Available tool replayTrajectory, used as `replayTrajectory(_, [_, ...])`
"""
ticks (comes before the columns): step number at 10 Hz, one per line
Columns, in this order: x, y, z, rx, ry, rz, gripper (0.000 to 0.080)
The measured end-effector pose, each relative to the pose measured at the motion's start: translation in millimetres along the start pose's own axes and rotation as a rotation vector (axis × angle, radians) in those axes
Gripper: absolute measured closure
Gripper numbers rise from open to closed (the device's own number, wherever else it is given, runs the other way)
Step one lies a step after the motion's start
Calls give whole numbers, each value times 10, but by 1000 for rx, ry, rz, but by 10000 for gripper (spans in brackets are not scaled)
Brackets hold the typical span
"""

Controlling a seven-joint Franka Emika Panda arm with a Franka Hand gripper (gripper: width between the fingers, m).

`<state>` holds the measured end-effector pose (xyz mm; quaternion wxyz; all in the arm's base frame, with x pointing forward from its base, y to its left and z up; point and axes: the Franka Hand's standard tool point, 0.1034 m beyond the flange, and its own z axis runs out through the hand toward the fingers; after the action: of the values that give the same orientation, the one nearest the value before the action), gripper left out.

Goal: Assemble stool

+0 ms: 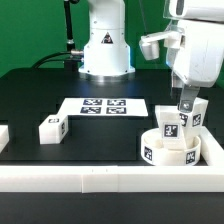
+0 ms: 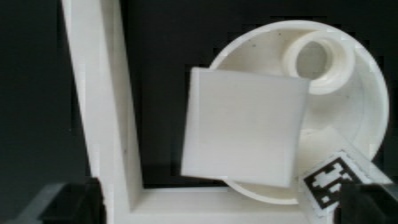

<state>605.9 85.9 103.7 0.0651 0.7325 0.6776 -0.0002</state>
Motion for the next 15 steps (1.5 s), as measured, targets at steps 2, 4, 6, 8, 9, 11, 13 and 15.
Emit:
replayTrajectory(2, [-30,-15,37,6,-2,4,151])
replayTrajectory(4, [-76,21,105,12,-6,14,151])
replayTrajectory(6, [-139,62,187,26,-15,62,151])
replayTrajectory(8, [-129,86,219,28,-17,84,163])
replayTrajectory(9, [-119,82,222,29,-16,89,163])
replayTrajectory(11, [-128,81,225,29,-17,91,466])
replayTrajectory(13, [-130,81,226,29,-18,146,466])
replayTrajectory(15, [-131,81,227,29,-18,208,466])
